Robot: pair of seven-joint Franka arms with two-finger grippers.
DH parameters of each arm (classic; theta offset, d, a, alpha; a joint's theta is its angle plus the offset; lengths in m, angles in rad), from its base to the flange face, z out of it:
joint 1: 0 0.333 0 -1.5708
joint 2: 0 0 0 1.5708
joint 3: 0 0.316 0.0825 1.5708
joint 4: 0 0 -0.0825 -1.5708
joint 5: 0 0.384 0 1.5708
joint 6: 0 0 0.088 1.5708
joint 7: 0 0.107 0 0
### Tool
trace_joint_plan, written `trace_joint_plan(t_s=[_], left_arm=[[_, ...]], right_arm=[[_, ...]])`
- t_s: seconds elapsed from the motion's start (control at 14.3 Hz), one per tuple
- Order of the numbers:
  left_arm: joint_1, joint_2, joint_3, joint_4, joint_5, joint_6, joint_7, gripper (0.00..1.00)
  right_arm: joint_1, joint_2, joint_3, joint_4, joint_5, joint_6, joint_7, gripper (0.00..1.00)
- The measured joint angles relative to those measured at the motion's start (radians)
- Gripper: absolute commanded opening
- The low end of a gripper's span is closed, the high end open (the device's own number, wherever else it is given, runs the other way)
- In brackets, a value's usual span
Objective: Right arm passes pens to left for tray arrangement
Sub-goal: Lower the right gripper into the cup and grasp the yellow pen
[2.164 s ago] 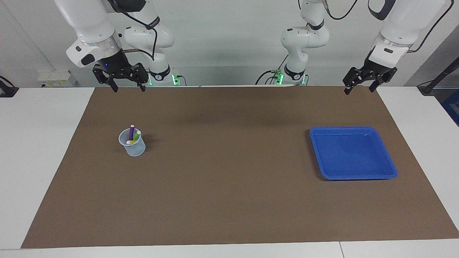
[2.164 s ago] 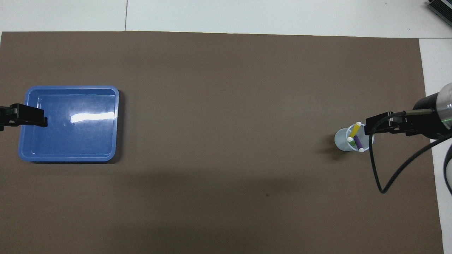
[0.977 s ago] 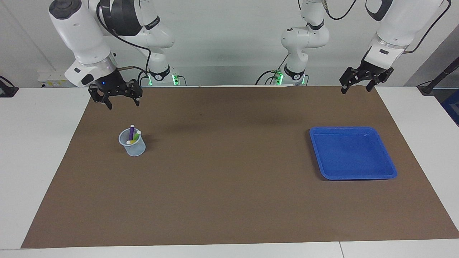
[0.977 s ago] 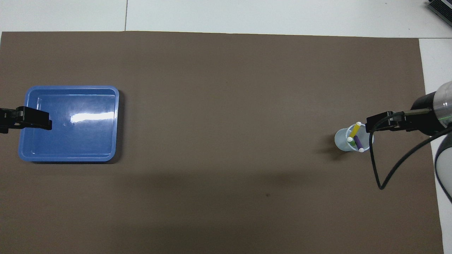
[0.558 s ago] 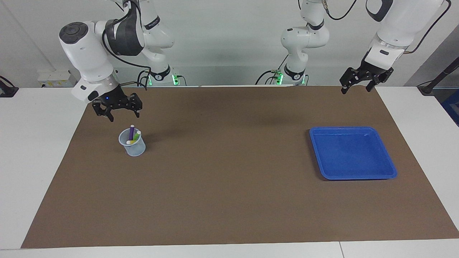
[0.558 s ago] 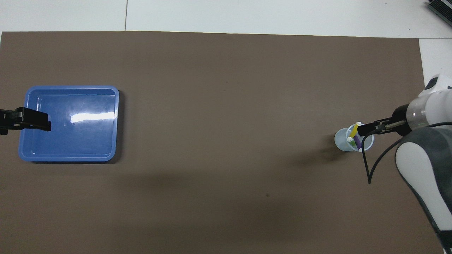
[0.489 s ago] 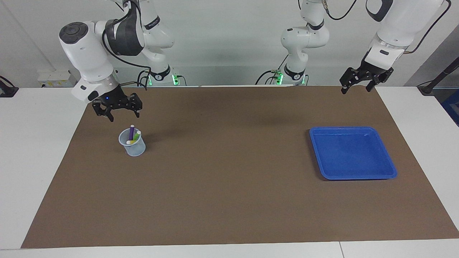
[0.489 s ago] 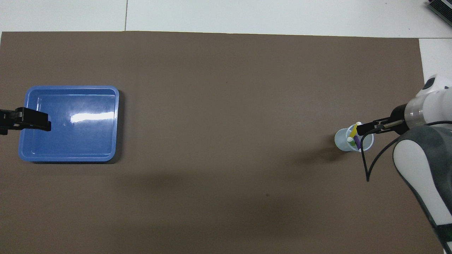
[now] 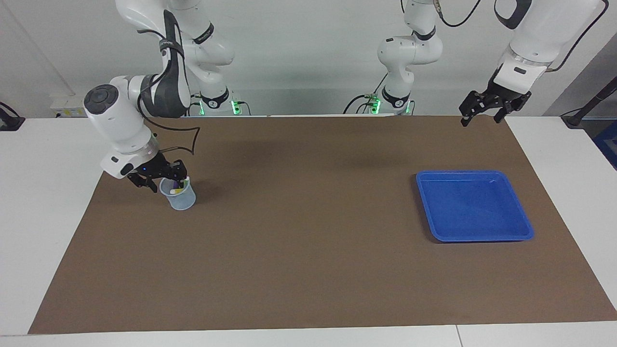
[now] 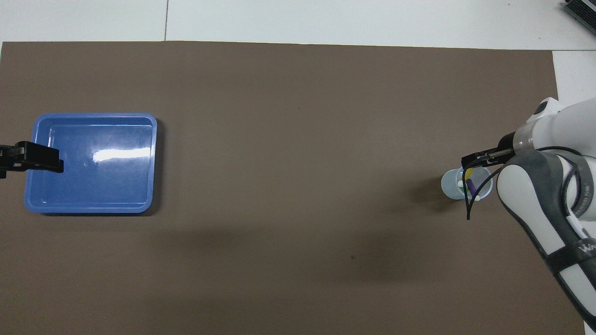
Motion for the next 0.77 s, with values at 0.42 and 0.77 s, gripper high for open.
trace_joint_plan(t_s=[0.42, 0.77], left_arm=[[0.0, 0.0, 0.004, 0.0, 0.0, 0.0, 0.0, 1.0], [0.0, 0.0, 0.004, 0.0, 0.0, 0.0, 0.001, 1.0]], right_arm=[[-0.001, 0.017, 0.0, 0.0, 0.001, 0.004, 0.018, 0.5], [-0.001, 0.018, 0.0, -0.002, 0.002, 0.002, 0.049, 0.25]])
